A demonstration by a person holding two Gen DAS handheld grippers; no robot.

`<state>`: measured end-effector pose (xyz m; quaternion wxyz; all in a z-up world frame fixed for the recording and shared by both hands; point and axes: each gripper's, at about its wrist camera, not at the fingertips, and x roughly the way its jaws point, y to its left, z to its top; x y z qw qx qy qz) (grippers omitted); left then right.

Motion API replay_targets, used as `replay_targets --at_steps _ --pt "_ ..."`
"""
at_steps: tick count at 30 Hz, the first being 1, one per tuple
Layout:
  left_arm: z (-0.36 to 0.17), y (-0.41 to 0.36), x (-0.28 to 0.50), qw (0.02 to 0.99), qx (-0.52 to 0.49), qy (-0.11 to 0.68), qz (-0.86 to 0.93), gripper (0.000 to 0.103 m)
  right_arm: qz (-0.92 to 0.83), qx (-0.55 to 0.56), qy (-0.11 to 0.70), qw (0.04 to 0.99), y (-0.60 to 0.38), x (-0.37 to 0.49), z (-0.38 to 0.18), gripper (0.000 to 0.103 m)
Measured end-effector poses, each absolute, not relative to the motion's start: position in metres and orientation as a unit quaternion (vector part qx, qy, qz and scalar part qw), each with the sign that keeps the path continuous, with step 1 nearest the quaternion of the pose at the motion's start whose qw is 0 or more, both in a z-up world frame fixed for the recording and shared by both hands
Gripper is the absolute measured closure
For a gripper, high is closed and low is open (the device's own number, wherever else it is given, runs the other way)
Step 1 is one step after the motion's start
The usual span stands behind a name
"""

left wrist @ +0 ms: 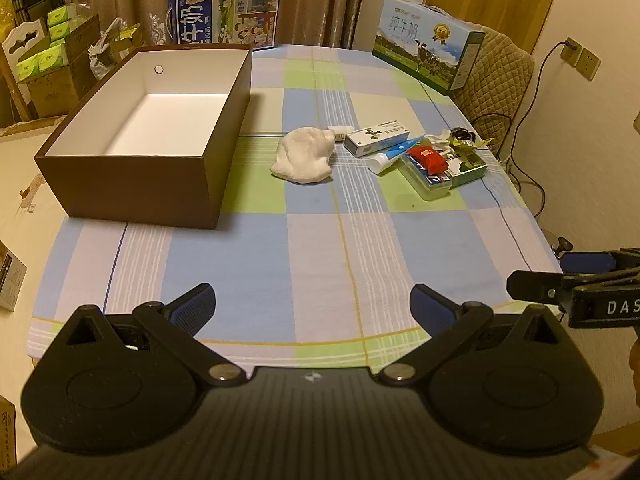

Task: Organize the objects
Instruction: 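Move both tools toward the cluttered items beside the white cloth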

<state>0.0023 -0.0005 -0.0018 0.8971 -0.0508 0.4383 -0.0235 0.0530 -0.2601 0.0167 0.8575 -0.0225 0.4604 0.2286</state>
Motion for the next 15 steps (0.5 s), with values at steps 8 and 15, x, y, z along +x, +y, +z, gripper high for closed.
replay_targets --at_steps 8,15 --pt "-0.001 0.0014 0.0035 0.897 -0.051 0.438 -0.023 0.001 0.232 -0.023 0.459 0.858 -0.2598 0.0548 0.0171 0.009" --pt "0.0002 0.0021 0.0044 0.897 -0.051 0.438 -0.023 0.001 0.233 -0.023 0.458 0.858 -0.26 0.0564 0.0184 0.009"
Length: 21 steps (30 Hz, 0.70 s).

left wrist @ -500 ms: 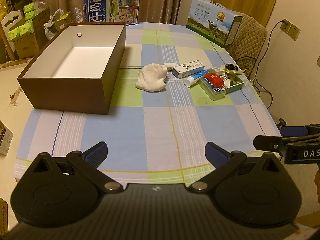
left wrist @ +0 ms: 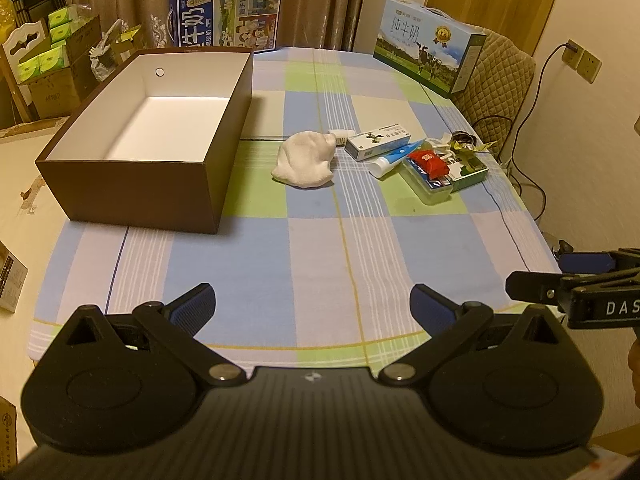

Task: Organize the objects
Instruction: 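Move both tools toward the cluttered items beside the white cloth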

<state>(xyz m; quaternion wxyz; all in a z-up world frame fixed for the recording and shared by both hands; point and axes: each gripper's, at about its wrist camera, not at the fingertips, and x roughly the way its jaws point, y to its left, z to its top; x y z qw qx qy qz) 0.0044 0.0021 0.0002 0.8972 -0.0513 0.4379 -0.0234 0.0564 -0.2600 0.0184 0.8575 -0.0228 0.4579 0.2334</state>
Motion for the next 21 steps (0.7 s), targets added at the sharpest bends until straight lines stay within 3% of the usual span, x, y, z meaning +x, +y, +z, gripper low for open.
replay_targets --at_steps 21 --pt "0.008 -0.005 0.013 0.896 -0.053 0.441 -0.021 0.001 0.238 -0.018 0.457 0.857 -0.266 0.067 0.021 0.009"
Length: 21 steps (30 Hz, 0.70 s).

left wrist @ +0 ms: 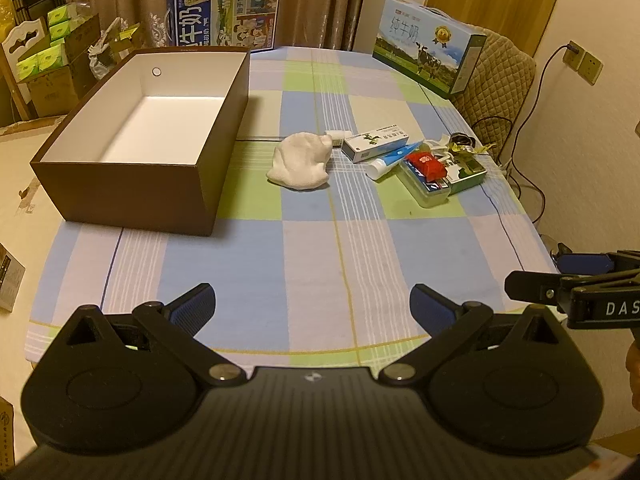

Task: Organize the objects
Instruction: 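Move both tools toward the cluttered items beside the white cloth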

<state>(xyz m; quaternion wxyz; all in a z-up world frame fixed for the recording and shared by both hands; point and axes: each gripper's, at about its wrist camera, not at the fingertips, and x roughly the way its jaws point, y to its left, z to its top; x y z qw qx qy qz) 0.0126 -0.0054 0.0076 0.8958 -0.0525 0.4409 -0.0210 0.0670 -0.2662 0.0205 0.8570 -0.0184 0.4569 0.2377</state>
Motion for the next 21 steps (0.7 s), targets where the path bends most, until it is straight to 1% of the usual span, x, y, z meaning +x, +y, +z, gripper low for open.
replay_targets --at_steps 21 --pt "0.001 -0.015 0.038 0.895 -0.059 0.441 -0.016 0.001 0.246 -0.018 0.458 0.854 -0.275 0.099 0.02 0.009"
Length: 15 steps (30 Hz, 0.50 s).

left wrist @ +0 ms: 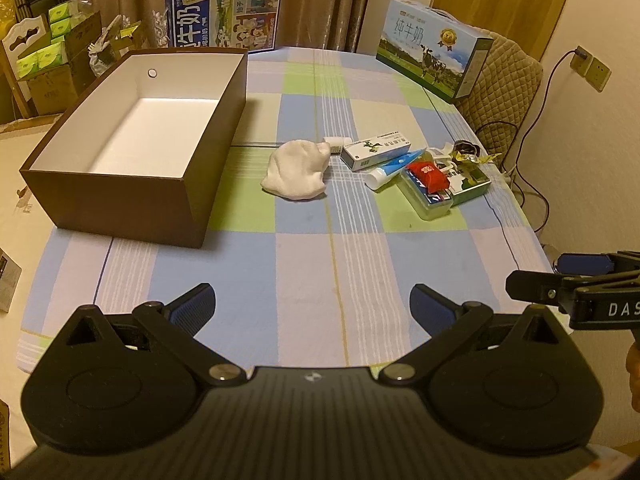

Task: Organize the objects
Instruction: 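Move both tools toward the cluttered items beside the white cloth, then grasp the red candy packet with the right gripper while the left tool approaches the white cloth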

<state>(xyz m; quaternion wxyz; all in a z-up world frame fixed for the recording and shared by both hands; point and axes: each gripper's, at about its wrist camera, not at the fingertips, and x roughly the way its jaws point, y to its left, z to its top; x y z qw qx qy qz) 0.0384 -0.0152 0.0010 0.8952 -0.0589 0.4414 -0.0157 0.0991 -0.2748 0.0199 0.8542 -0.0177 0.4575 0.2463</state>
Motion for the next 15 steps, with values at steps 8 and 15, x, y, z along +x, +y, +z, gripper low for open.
replay_targets --at_steps 8,15 --pt "-0.002 -0.022 0.058 0.893 -0.067 0.444 -0.021 0.001 0.248 -0.015 0.46 0.852 -0.281 0.118 0.016 0.009" --pt "-0.01 -0.028 0.079 0.887 -0.067 0.456 -0.03 0.001 0.249 -0.01 0.463 0.851 -0.289 0.138 0.01 0.009"
